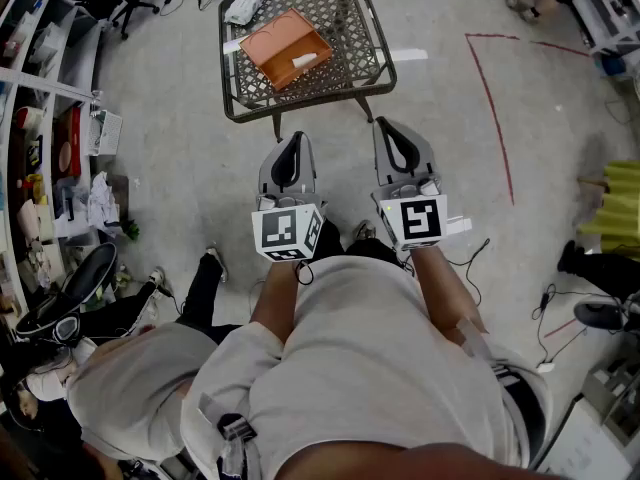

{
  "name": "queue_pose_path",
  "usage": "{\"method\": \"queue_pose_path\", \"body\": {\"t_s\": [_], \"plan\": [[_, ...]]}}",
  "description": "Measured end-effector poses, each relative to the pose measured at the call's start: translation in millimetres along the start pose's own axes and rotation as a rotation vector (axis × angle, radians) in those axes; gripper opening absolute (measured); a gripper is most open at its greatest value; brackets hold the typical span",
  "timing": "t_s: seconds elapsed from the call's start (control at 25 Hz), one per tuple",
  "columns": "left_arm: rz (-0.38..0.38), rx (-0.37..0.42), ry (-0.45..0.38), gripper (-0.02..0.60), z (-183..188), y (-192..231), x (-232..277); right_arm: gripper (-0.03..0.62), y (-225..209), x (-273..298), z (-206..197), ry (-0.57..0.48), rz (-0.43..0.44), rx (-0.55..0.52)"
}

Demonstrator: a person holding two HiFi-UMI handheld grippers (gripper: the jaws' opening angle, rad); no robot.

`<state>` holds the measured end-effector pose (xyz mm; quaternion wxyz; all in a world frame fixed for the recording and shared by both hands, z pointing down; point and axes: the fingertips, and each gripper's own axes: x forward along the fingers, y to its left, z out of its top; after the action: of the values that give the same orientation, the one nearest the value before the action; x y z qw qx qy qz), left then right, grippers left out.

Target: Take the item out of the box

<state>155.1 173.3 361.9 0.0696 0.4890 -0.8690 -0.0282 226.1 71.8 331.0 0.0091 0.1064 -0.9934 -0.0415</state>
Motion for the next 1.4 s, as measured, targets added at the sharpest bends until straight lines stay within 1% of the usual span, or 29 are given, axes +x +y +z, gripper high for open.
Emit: {"method": "queue_pose_path", "body": {"t_s": [0.2, 0.44, 0.6, 0.88, 1.04, 1.2, 1.28, 1.4], "plan": [[-0.003, -0.007, 0.013, 0.009, -3.5, 20.6, 8.4, 0.003, 7.9, 22.1, -3.1, -0.005, 0.009, 0.017], [-0.015, -0.028, 0.036, 0.009, -9.7, 59.9, 22.4, 0.005, 24.9, 66.5, -2.3, -0.010, 0.020, 0.008], [-0.023, -0.042, 0.041, 0.009, -8.5, 91.2, 29.8, 0.005, 40.6, 94.8, -3.1, 0.004, 0.022, -0.005], [-0.065, -0.060, 0.061, 0.009, -8.1, 138.0, 41.8, 0.005, 73.9, 146.2, 4.9, 0.022, 0.029, -0.017], [-0.112, -0.073, 0.071, 0.009, -7.0, 157.4, 40.6, 0.005, 88.3, 165.3, 9.8, 0.014, 0.021, -0.052], [-0.159, -0.099, 0.094, 0.009, -11.0, 172.9, 37.9, 0.005, 100.9, 178.5, 6.4, 0.051, 0.011, -0.052], [-0.163, -0.104, 0.098, 0.009, -13.6, 179.7, 37.3, 0.005, 104.4, 183.3, 4.4, 0.059, 0.008, -0.060], [-0.151, -0.118, 0.101, 0.009, -18.1, 189.9, 37.4, 0.005, 111.5, 190.6, 0.8, 0.073, 0.027, -0.075]]}}
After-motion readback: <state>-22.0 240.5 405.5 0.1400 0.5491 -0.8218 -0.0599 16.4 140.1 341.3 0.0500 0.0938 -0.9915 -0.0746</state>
